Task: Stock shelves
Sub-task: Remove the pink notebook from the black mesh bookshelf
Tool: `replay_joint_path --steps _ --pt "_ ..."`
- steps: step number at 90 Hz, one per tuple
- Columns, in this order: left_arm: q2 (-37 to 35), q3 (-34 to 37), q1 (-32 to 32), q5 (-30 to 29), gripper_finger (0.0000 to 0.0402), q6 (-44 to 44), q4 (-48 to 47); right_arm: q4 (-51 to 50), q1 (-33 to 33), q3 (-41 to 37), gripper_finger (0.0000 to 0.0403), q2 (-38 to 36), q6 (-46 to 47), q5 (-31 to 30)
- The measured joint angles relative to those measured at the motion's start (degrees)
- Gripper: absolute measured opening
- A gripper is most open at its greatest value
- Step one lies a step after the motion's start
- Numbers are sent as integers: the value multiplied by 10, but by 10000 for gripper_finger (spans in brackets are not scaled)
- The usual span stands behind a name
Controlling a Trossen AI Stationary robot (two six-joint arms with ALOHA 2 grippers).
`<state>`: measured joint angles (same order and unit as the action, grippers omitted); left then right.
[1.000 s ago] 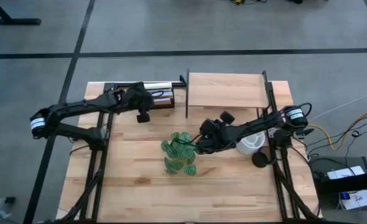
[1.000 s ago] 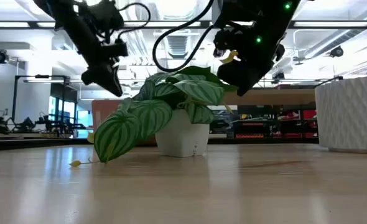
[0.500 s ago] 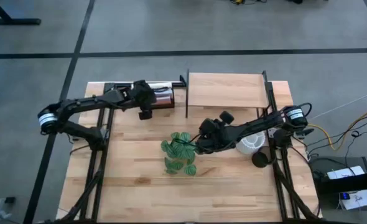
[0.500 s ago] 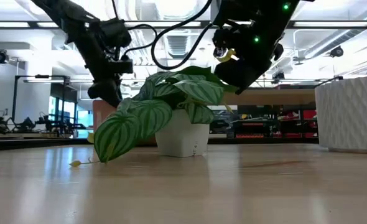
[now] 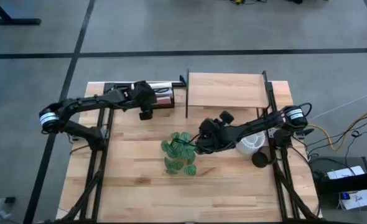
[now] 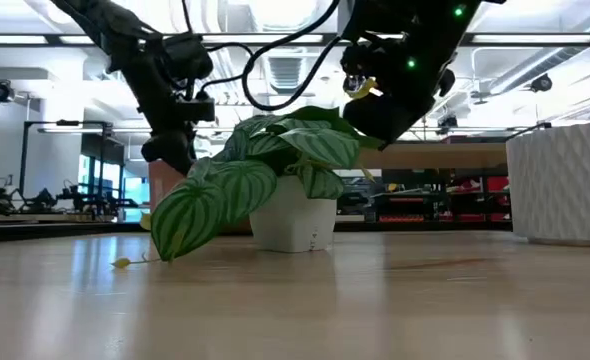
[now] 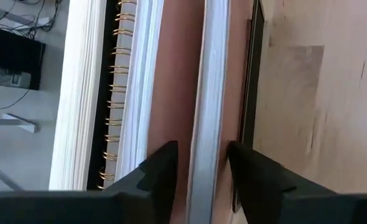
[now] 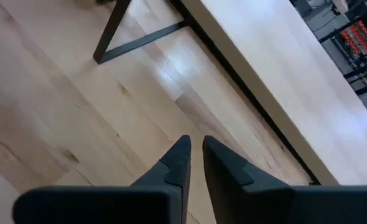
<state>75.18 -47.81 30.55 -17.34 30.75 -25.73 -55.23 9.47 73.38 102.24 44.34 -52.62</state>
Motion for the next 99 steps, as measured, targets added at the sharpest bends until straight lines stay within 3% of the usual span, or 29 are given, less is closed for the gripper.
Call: replay_joint_path --steps 17,27,52,99 --pt "0 0 0 -2 48 1 0 3 0 0 25 0 -9 0" --pt "-3 -2 -3 -34 11 0 -5 4 0 0 24 0 -9 0" --pt "-19 -61 -26 -60 18 -33 -71 6 0 0 29 0 -16 -2" --pt "-20 -263 -148 -57 15 -183 -387 21 0 0 34 0 -15 -15"
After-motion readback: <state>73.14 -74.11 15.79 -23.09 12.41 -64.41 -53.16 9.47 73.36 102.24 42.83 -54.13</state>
